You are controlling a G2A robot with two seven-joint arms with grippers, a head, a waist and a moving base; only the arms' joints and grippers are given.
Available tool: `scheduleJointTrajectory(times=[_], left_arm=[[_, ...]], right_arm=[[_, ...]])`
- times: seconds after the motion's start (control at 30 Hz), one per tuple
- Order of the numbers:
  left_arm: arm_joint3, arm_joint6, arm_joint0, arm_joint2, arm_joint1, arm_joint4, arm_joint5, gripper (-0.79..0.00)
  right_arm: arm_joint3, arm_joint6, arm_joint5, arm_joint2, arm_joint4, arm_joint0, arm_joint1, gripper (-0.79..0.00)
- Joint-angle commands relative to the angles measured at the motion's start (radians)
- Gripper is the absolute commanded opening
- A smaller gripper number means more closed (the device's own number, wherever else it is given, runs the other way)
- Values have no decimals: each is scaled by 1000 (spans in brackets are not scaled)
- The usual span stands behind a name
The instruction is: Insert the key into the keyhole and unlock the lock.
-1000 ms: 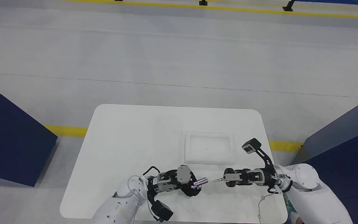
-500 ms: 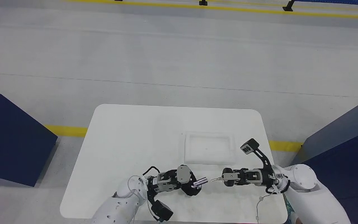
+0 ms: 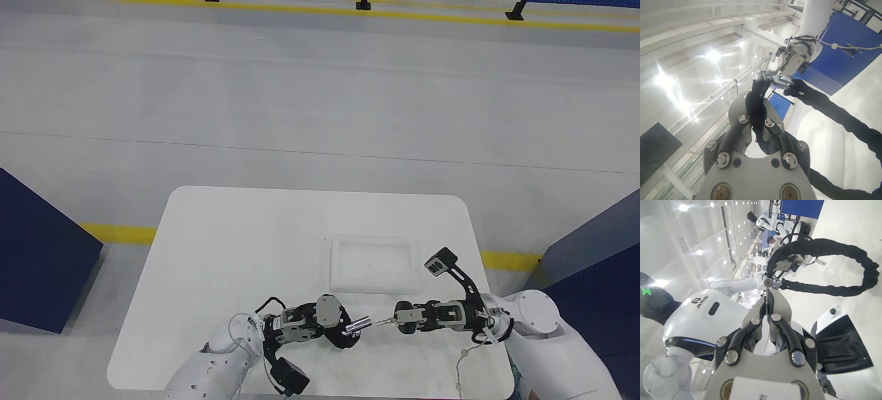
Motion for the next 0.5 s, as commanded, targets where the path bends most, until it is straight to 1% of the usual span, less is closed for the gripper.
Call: scheduleJointTrajectory(times=[0.0, 0.47], left_arm=[[0, 0, 0, 0, 0, 0, 0, -785], [0, 0, 0, 0, 0, 0, 0, -785]], right_arm=[[4, -2, 3, -4, 0, 3, -2, -785], [24, 7, 13, -17, 9, 21, -15, -785]])
